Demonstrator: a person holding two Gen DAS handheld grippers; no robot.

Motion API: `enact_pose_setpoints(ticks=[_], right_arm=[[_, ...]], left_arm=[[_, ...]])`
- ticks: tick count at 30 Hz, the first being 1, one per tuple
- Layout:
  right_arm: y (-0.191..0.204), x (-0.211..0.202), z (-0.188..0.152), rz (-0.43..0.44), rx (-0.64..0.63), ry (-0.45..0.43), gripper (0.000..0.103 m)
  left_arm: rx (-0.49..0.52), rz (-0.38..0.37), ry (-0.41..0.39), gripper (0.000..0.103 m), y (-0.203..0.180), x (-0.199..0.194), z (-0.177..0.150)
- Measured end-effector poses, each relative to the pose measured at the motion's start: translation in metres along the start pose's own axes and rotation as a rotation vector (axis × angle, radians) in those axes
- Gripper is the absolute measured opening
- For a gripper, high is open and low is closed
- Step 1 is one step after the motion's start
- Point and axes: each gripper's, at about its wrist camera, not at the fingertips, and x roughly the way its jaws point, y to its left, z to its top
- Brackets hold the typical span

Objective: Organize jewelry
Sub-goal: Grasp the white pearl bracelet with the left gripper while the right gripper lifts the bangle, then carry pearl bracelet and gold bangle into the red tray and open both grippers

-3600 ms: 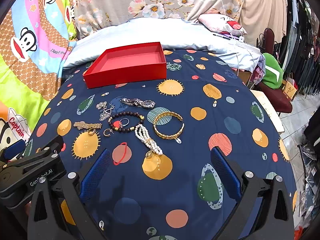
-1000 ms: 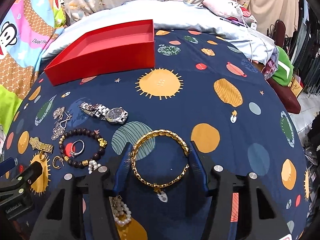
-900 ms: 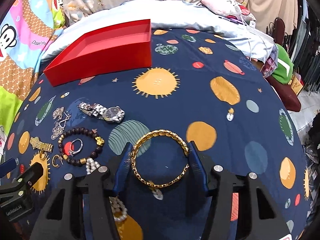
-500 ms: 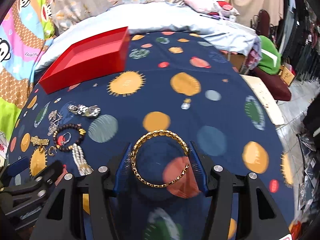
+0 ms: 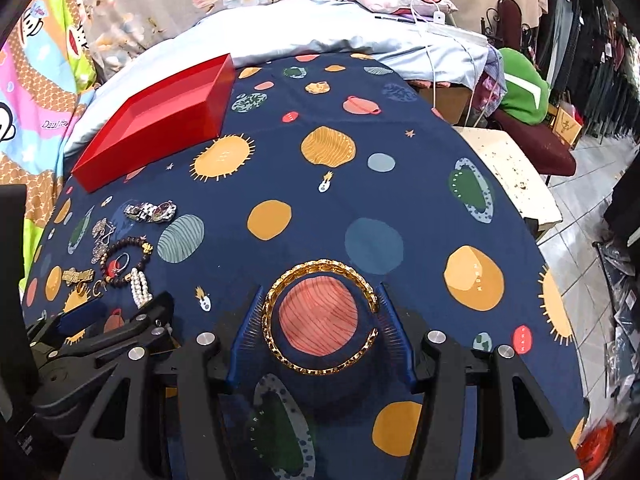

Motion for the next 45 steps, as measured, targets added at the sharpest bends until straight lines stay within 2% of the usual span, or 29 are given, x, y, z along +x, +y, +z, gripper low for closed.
enact_pose_setpoints(ticks=[5,7,8,12,20,28,33,40,45], right_arm=[[0.007,0.001,-0.001,0.019,-0.01,0.005,0.055],[0.01,0.0,-0.002,0.026,-0.014,0.004,0.055],[0.013,-0.001,-0.002,0.029,-0.019,0.001,0.055],[0.024,-0.002,-0.002,0.042,-0.037,-0.001,0.055],[0.056,-0.008,0.001,0.083,-0.098,-0.019,0.055],[0.085,-0.011,0.022,0.161,-0.123,-0.043,0.055],[0.106,-0.009,0.049,0.168,-0.154,-0.095,0.055],[0.132,0.004,0.098,0.193,-0.186,-0.156,0.055],[0.144,0.027,0.145,0.253,-0.165,-0.159,0.055]], left_arm=[[0.012,-0.029,-0.013,0.041,0.002,-0.007,-0.002],[-0.003,-0.051,-0.009,0.021,0.008,-0.009,-0.003],[-0.019,-0.069,-0.002,0.016,0.012,-0.009,-0.003],[-0.046,-0.141,0.017,0.015,0.029,-0.013,-0.004],[-0.078,-0.155,-0.025,0.015,0.059,-0.035,-0.006],[-0.118,-0.126,-0.084,0.015,0.09,-0.048,0.017],[-0.106,-0.105,-0.128,0.015,0.1,-0.047,0.043],[-0.109,-0.073,-0.183,0.015,0.116,-0.036,0.101],[-0.099,-0.058,-0.222,0.015,0.122,-0.026,0.147]])
